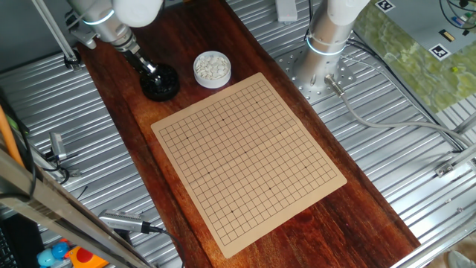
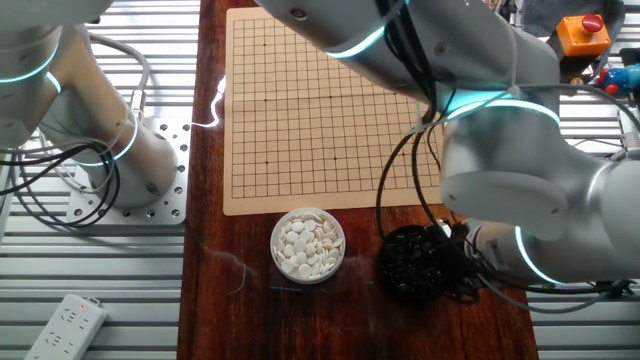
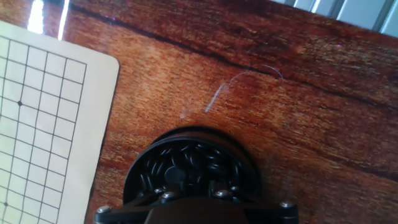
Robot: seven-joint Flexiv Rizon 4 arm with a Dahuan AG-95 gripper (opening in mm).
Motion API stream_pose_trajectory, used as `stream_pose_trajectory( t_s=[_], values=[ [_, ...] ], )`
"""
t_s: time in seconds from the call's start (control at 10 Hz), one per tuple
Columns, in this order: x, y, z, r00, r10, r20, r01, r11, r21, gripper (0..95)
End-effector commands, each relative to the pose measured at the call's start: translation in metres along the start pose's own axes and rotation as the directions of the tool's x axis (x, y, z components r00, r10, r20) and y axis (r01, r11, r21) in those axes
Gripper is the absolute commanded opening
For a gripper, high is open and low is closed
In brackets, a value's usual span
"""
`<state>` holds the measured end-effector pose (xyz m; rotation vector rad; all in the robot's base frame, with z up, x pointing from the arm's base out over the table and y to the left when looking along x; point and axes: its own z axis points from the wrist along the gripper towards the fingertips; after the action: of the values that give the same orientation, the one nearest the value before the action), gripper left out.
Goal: Play the first move as black on the 3-4 point in the upper right corner of the Go board
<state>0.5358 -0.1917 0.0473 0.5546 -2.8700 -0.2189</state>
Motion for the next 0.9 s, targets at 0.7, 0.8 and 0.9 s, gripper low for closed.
stream_pose_trajectory(
  t_s=[0.7,0.8,0.9],
  values=[
    [0.002,0.004,-0.005,1.000,0.018,0.011,-0.018,1.000,0.005,0.0],
    [0.004,0.007,-0.008,1.000,0.024,0.009,-0.024,1.000,0.009,0.0],
    [0.005,0.009,-0.010,1.000,0.025,0.007,-0.026,1.000,0.015,0.0]
  ],
)
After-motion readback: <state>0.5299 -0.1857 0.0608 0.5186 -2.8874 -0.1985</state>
